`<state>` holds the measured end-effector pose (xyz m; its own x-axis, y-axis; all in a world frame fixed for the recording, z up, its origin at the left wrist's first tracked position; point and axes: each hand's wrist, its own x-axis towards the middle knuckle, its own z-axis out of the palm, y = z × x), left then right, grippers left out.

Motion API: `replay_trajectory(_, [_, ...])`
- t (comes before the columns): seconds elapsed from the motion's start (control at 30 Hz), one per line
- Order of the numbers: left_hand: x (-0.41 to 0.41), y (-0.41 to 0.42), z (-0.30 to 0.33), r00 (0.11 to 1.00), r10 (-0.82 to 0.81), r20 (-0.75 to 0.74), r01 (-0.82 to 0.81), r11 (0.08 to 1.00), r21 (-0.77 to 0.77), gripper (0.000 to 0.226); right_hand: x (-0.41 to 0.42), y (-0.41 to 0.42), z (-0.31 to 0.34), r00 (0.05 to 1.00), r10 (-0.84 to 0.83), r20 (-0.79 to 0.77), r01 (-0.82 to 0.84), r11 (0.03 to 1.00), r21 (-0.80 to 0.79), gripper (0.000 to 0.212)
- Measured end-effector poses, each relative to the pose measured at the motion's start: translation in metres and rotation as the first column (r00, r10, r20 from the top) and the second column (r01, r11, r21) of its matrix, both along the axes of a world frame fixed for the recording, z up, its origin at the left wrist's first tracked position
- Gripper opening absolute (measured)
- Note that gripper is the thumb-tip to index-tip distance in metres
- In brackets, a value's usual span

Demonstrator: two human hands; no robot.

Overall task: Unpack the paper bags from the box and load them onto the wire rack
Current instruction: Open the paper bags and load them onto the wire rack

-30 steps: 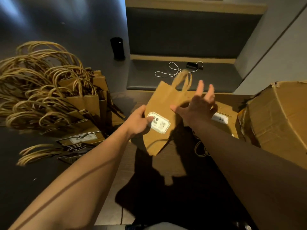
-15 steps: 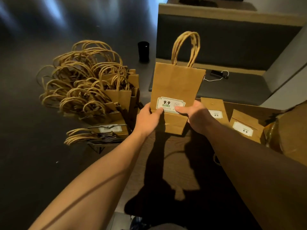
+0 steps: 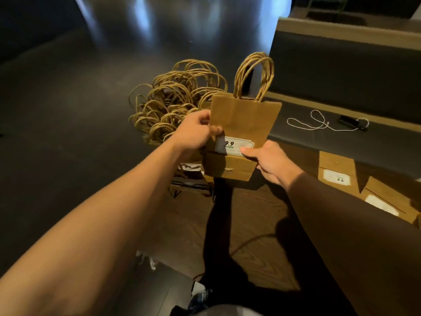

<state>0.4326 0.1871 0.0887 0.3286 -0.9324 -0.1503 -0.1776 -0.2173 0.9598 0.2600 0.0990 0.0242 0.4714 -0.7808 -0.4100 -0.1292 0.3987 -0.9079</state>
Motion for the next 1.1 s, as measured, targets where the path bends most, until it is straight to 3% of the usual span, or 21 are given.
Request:
replay_trajectory(0.13, [0.027, 0.015, 0.013, 0.995, -0.090, -0.052, 0.091, 0.996, 0.019, 0.023, 0.012, 0.000, 0.012, 0.992, 0.128, 0.000, -0.128, 0.991, 0.038, 0.034])
replay_trajectory(0.2, [0.038, 0.019, 0.012, 0.995, -0.091, 0.035, 0.089, 0.994, 0.064, 0.019, 0.018, -0.001, 0.013, 0.984, 0.156, -0.086, -0.160, 0.986, -0.048, 0.037])
replay_trajectory(0.3, [0.051, 0.026, 0.006, 0.940, -0.192, 0.282, 0.142, 0.972, 0.186, 0.012, 0.025, 0.005, 0.008, 0.959, 0.149, -0.241, -0.188, 0.971, -0.145, 0.035])
replay_trajectory(0.43, [0.072, 0.038, -0.006, 0.920, -0.249, 0.302, 0.172, 0.950, 0.259, 0.014, 0.038, 0.022, -0.009, 0.961, 0.162, -0.225, -0.196, 0.971, -0.136, 0.029])
replay_trajectory(0.5, [0.087, 0.045, -0.016, 0.897, -0.281, 0.342, 0.175, 0.935, 0.309, 0.015, 0.045, 0.029, -0.017, 0.959, 0.146, -0.241, -0.198, 0.958, -0.208, 0.020])
replay_trajectory(0.67, [0.113, 0.067, -0.053, 0.929, -0.117, 0.350, 0.040, 0.975, 0.220, 0.010, 0.061, 0.039, -0.035, 0.933, 0.049, -0.355, -0.183, 0.916, -0.356, 0.022])
replay_trajectory(0.73, [0.116, 0.072, -0.064, 0.943, -0.048, 0.330, -0.014, 0.983, 0.181, 0.004, 0.066, 0.043, -0.041, 0.953, 0.027, -0.301, -0.136, 0.929, -0.345, 0.022])
replay_trajectory(0.83, [0.124, 0.076, -0.079, 0.984, 0.086, 0.156, -0.109, 0.983, 0.144, 0.021, 0.073, 0.053, -0.051, 0.991, -0.046, -0.123, 0.020, 0.979, -0.202, 0.021])
replay_trajectory(0.9, [0.132, 0.075, -0.092, 0.984, 0.139, 0.115, -0.159, 0.970, 0.185, 0.020, 0.078, 0.052, -0.063, 0.988, -0.101, -0.116, 0.082, 0.985, -0.152, 0.019])
replay_trajectory(1.0, [0.138, 0.072, -0.117, 0.961, 0.154, 0.229, -0.208, 0.950, 0.232, 0.019, 0.082, 0.053, -0.077, 0.981, -0.065, -0.184, 0.044, 0.993, -0.113, 0.010])
replay_trajectory(1.1, [0.138, 0.072, -0.131, 0.939, 0.139, 0.313, -0.202, 0.963, 0.180, 0.015, 0.085, 0.055, -0.081, 0.984, -0.137, -0.111, 0.141, 0.990, 0.027, 0.021])
